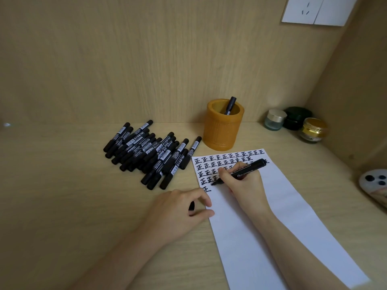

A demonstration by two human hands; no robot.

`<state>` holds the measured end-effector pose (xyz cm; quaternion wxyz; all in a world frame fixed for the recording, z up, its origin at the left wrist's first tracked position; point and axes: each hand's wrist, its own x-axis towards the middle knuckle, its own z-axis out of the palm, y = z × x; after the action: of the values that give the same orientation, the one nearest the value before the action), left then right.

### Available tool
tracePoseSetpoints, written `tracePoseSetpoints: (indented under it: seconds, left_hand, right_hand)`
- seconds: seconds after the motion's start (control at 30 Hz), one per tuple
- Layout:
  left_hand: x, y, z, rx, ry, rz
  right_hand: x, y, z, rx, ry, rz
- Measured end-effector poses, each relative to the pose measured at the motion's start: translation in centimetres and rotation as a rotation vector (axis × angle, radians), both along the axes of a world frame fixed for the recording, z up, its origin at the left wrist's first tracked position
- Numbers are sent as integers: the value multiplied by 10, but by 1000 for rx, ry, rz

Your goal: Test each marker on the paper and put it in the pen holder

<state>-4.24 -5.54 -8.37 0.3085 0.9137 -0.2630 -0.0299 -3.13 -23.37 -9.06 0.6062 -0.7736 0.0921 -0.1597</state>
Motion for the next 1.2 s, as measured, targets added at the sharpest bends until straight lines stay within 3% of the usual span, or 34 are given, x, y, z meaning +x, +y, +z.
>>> tracePoseSetpoints:
  seconds: [1.2]
  left_hand:
    - [3,1,-6,-23,-10,12]
  right_hand:
    - [-1,0,-1,-70,-5,-47]
